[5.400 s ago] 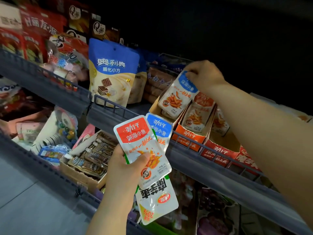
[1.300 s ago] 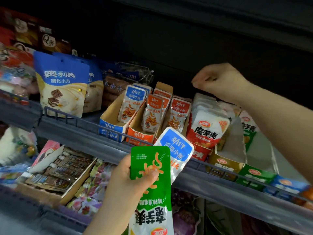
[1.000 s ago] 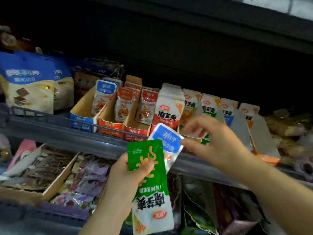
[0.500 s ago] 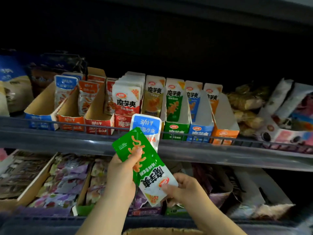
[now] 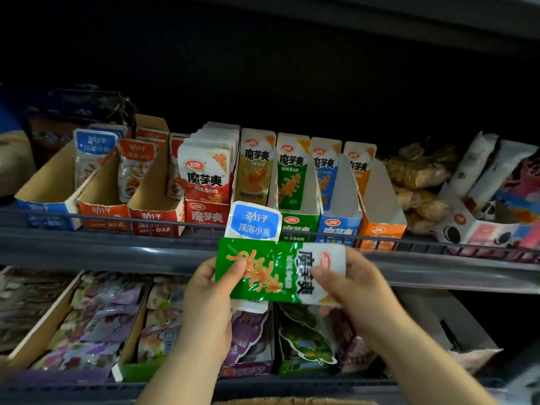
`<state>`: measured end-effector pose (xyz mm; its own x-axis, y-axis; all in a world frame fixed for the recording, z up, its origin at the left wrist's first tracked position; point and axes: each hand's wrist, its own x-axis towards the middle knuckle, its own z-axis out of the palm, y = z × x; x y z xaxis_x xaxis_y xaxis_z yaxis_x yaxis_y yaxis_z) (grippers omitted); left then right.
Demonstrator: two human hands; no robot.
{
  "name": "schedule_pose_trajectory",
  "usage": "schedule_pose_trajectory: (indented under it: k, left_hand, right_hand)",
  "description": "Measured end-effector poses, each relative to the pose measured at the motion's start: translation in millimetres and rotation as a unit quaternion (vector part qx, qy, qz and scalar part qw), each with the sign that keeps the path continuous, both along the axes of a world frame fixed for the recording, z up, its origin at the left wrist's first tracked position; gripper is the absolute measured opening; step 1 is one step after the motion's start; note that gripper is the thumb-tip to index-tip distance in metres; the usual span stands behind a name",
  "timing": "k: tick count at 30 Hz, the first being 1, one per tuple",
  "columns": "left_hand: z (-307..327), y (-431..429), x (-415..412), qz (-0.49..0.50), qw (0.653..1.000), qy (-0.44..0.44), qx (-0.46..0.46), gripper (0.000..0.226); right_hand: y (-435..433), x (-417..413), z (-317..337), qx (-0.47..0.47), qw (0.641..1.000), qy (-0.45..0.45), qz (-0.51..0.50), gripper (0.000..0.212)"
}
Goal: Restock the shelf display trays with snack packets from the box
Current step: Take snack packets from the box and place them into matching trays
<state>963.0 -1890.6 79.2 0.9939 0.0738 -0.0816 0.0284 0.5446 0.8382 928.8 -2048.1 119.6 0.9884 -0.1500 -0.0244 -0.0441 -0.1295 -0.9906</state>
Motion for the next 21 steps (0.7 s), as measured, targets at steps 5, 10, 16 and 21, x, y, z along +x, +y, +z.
schedule_pose_trajectory:
  k: [5,10,16,21]
  left_hand:
    - [-0.1,3.6,3.5,-0.065,0.998,-0.001,0.014,0.007]
    - [1.3,10.0,6.3,-0.069,0.997,-0.001,0.028,0.010]
    - [0.6,19.0,14.7,-0.045,0.998,-0.002,0.035,0.011]
    - [-1.2,21.6,19.3,-0.025,0.998,0.001,0.052,0.011]
  right_hand:
    - [-34.8,23.0,58.5,-0.097,0.992,-0.075,-0.036,0.009]
    - [-55.5,53.9,109.2,-0.170,0.963,-0.172,-0.118,0.008]
    - [-44.9,92.0,123.5,-0.303,0.924,-0.192,-0.132,0.029]
    - [-30.4,118.5,134.1,-0.399,0.900,-0.134,-0.110,0.031]
